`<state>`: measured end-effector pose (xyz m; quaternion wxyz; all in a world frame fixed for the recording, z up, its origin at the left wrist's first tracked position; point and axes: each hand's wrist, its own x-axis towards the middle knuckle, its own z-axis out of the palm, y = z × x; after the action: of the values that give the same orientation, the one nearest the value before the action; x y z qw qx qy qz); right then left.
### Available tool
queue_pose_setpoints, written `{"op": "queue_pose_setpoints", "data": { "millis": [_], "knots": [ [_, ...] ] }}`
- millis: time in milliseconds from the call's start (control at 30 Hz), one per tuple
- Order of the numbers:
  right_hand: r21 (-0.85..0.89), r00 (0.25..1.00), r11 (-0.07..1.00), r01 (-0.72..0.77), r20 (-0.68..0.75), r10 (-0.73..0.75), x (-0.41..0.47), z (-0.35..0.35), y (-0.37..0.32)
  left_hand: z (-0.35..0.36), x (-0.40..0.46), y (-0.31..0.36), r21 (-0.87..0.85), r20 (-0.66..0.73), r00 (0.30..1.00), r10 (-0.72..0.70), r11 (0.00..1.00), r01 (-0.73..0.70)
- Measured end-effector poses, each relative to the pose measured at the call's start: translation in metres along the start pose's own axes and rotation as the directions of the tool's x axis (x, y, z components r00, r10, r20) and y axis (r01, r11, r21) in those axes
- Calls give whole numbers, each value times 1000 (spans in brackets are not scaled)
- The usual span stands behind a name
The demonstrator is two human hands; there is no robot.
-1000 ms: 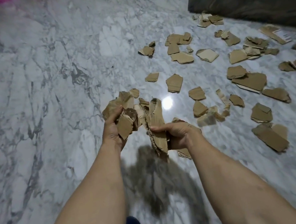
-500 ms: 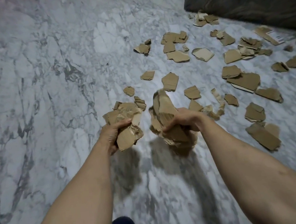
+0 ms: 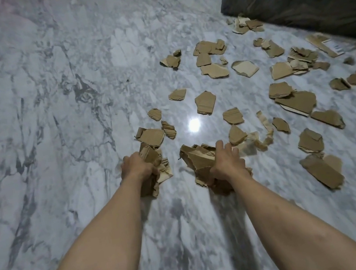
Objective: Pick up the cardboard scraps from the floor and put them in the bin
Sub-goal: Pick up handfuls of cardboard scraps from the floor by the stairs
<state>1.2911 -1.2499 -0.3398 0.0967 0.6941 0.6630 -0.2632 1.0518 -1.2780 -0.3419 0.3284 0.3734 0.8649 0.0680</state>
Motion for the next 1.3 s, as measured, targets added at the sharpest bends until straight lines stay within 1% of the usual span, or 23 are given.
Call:
{"op": "queue_pose_setpoints", "data": {
  "millis": [100,233,300,333,400,467,500,567,600,700,767,833,900,1000,1100,1200,1300],
  "knots": [
    [33,999,999,12,-49,-10,-2,0,0,3,1,0,-27,14,1000,0,1000,1],
    [86,998,996,-2,-61,8,-3,0,-2,2,1,5,80,-22,1000,-19,997,21],
    [120,999,993,-22,-43,27,-2,2,-2,1,2,7,107,-9,1000,-7,994,8],
    [173,999,984,-30,-25,35,0,1,0,1,3,7,117,-6,1000,10,993,-9],
    [366,999,930,-45,-3,49,5,-6,6,2,6,6,104,-1,999,36,994,-35],
    [550,996,834,-42,-47,81,10,-22,16,2,8,5,44,12,1000,19,999,-20],
    [589,992,807,-39,-77,105,14,-31,23,2,7,5,3,29,1000,0,1000,0],
    [578,983,812,-83,-87,162,20,-49,36,0,9,5,-74,90,996,-8,997,15],
    [538,979,832,-132,-59,194,24,-56,43,-1,11,7,-108,111,994,-3,994,15],
    [396,954,868,-299,100,283,36,-61,59,-7,19,20,-210,102,994,33,978,-11],
    [275,935,895,-351,161,317,40,-52,61,-13,27,36,-189,87,993,85,980,-67],
    [213,930,906,-366,123,346,40,-45,58,-16,36,53,-63,51,991,127,990,-124],
    [212,943,919,-332,74,323,38,-42,55,-15,43,66,66,44,989,143,987,-146],
    [222,963,939,-261,0,268,41,-38,58,-3,48,80,166,88,985,152,972,-165],
    [267,967,932,-243,-4,253,41,-33,62,15,46,90,130,108,983,147,978,-160],
    [338,970,909,-242,72,231,37,-28,68,27,48,98,77,107,980,166,982,-175],
    [457,975,863,-217,143,170,36,-34,74,30,48,97,34,119,976,185,981,-190]
  ]
}}
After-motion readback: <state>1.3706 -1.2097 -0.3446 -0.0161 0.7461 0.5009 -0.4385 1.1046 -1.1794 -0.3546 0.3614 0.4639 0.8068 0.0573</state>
